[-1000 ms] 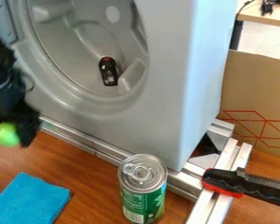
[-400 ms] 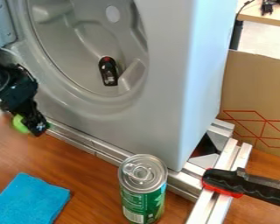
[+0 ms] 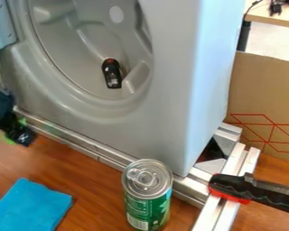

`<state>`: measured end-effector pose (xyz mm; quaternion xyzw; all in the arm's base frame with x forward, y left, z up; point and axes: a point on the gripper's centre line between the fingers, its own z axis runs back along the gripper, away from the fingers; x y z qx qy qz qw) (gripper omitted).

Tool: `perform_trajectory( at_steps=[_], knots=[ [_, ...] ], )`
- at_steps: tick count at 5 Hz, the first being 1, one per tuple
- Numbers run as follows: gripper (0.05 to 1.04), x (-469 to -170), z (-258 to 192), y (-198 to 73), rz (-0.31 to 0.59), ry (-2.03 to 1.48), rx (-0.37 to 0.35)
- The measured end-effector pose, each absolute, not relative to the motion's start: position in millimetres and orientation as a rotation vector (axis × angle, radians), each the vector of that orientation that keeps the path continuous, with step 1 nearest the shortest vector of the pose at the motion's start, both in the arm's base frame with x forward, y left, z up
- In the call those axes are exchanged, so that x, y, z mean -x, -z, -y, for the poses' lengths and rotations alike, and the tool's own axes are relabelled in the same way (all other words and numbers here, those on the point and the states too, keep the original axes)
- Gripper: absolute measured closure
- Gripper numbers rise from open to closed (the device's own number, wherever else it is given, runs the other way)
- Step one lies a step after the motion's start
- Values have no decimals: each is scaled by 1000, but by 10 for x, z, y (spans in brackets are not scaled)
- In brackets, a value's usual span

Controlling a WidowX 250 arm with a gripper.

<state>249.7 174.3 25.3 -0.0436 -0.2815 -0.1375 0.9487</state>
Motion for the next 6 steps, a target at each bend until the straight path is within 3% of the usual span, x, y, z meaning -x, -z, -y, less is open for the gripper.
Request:
perform_trajectory(
  at_steps=[1,3,5,6],
  knots=[
    [361,-2316,-1830,-61,493,277,69],
    [362,-2505,-1894,272,434,311,65],
    [363,-2612,-1906,307,392,302,53],
    [288,-2613,-1798,297,281,253,23]
  ],
)
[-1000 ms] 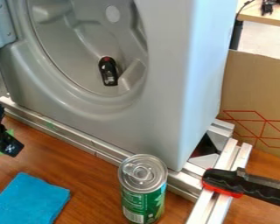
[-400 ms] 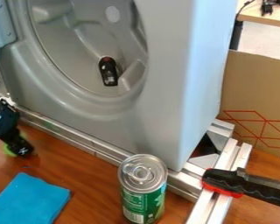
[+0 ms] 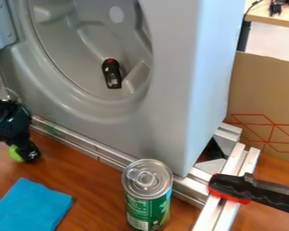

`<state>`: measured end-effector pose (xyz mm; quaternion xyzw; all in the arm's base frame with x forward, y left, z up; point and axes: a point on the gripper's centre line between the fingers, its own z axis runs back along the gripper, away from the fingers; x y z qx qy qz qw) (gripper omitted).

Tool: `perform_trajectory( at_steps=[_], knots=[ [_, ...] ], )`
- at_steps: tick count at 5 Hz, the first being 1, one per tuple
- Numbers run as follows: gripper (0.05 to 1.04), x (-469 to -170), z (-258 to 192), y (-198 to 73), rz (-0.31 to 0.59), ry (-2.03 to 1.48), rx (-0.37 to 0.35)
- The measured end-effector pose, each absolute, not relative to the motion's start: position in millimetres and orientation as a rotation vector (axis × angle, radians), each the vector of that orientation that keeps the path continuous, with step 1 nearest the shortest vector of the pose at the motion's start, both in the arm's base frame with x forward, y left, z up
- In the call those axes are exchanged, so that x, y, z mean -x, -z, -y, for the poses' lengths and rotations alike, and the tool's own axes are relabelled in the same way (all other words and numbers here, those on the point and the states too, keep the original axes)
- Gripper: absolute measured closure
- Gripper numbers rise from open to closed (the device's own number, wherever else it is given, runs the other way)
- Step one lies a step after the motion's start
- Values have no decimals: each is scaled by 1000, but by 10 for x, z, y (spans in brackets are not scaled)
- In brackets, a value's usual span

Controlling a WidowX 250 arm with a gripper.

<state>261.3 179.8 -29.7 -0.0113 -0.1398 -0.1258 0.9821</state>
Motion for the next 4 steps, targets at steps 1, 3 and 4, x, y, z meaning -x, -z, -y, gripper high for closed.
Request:
perform_trajectory(
  at_steps=[1,3,4],
  knots=[
    [85,-2502,-1672,288,199,172,37],
    [82,-2537,-1659,276,148,122,60],
    [82,-2524,-1621,266,133,122,77]
  ],
)
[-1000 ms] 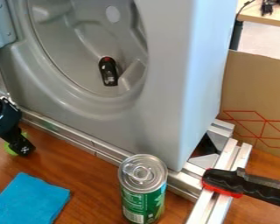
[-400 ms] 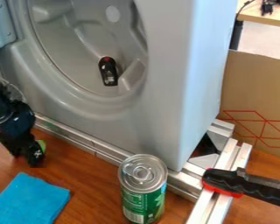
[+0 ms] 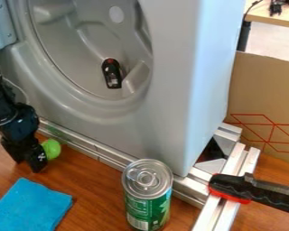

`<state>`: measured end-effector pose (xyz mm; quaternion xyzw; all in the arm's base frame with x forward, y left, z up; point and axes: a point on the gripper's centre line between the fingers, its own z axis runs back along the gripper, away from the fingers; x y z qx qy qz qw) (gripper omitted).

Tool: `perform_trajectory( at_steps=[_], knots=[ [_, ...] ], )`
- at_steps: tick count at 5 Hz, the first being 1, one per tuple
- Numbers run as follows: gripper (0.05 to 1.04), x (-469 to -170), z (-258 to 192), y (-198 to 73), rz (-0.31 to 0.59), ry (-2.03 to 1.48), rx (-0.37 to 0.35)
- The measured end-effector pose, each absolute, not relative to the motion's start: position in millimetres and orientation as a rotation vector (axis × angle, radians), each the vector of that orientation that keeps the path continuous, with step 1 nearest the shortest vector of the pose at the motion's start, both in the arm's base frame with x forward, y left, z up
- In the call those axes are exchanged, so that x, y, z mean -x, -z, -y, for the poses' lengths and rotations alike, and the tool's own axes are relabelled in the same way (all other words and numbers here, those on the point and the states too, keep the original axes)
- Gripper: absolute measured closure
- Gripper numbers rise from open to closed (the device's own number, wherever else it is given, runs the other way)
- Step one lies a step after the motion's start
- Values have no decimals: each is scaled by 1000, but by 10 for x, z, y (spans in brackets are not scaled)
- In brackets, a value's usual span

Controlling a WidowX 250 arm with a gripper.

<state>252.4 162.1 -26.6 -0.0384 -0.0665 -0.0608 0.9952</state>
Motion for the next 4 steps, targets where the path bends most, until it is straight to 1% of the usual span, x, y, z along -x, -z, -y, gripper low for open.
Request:
perform_trajectory(
  at_steps=[1,2,3,4],
  knots=[
    [82,-2524,-1594,-122,165,122,72],
    [82,-2406,-1548,-479,157,129,49],
    [82,-2203,-1534,-763,89,135,14],
    [82,-2034,-1524,-812,-4,134,16]
  ],
)
